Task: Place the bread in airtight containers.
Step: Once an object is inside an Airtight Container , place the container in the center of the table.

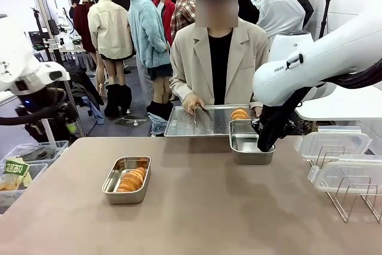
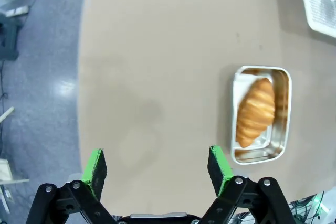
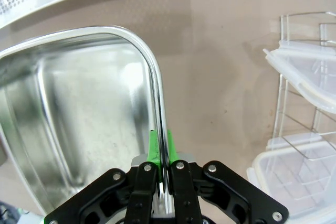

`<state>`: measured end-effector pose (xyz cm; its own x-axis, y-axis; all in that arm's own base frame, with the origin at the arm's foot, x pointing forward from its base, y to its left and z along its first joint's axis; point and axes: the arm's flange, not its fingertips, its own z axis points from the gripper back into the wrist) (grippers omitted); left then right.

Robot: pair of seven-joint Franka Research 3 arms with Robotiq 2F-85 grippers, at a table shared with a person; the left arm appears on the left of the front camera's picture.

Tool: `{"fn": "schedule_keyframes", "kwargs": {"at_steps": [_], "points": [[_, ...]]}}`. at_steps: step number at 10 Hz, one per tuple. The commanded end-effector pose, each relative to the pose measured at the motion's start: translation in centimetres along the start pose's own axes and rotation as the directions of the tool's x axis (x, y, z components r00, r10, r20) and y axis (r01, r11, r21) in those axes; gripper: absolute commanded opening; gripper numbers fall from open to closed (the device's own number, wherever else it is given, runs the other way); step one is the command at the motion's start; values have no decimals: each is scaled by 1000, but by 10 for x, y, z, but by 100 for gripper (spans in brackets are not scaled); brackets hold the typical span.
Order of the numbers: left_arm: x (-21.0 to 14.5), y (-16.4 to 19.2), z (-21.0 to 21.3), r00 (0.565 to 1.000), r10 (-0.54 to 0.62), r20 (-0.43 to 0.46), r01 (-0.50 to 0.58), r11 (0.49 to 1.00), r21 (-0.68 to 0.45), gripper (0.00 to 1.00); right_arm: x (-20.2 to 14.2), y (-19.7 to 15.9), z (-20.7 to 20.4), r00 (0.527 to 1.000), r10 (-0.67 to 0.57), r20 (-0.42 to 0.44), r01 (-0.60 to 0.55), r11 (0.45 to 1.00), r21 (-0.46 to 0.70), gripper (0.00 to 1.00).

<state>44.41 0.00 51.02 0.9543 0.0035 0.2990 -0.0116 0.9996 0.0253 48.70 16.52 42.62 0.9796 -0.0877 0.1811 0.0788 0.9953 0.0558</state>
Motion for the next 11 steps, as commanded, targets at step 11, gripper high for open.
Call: {"fn": "schedule_keyframes", "kwargs": {"at_steps": [11], "points": [[0, 15, 3, 1000, 25, -4, -25, 1000, 13, 100, 0, 1, 1, 1000, 1, 22, -2, 1000, 10, 0]]}}
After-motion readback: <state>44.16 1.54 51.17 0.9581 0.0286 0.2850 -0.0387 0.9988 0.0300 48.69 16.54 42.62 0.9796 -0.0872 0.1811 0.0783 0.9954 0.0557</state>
